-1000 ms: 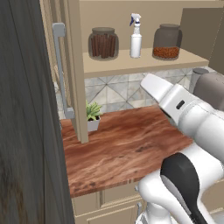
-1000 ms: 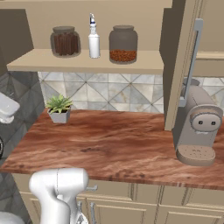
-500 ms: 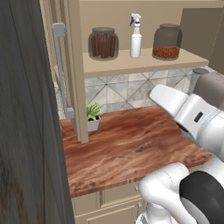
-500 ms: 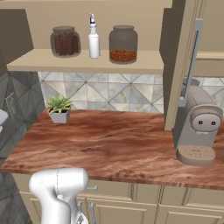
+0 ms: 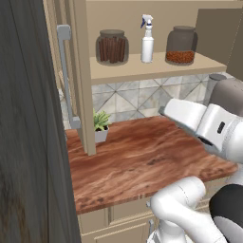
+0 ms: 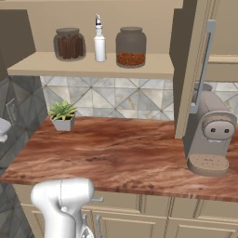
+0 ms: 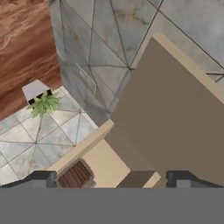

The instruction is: Pick the jar and jar from the dining table and place them in the open cabinet. Close the cabinet after placing the objects.

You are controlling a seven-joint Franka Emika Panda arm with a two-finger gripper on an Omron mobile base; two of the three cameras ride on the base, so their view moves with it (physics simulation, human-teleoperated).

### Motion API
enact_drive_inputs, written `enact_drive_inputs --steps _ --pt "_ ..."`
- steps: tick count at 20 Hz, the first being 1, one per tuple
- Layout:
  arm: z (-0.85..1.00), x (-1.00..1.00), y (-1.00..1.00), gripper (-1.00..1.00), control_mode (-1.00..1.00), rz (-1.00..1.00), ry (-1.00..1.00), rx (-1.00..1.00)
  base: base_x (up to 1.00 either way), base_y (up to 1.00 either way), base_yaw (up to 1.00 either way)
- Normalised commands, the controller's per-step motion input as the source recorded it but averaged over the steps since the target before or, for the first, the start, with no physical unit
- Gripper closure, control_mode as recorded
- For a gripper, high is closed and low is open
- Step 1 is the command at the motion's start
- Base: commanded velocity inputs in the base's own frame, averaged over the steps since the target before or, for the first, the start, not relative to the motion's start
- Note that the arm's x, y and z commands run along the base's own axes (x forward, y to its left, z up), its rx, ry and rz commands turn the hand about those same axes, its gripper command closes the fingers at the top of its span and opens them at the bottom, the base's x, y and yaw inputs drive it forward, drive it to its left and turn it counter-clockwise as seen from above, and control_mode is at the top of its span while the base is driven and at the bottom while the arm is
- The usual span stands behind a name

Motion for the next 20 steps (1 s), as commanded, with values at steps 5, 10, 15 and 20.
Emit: enact_drive_inputs --steps 5,10,15,20 --pt "-0.47 0.21 0.36 -1.00 -1.00 0.04 0.00 -0.12 0.00 0.00 0.00" --pt "-0.37 0.15 0.55 -1.00 -1.00 0.00 0.00 -0.13 0.00 0.00 0.00" --pt "-0.24 -0.08 0.57 -1.00 -1.00 0.00 0.00 -0.09 0.00 0.00 0.00" --pt "-0.25 -0.15 0.61 -1.00 -1.00 0.04 0.00 -0.07 0.00 0.00 0.00"
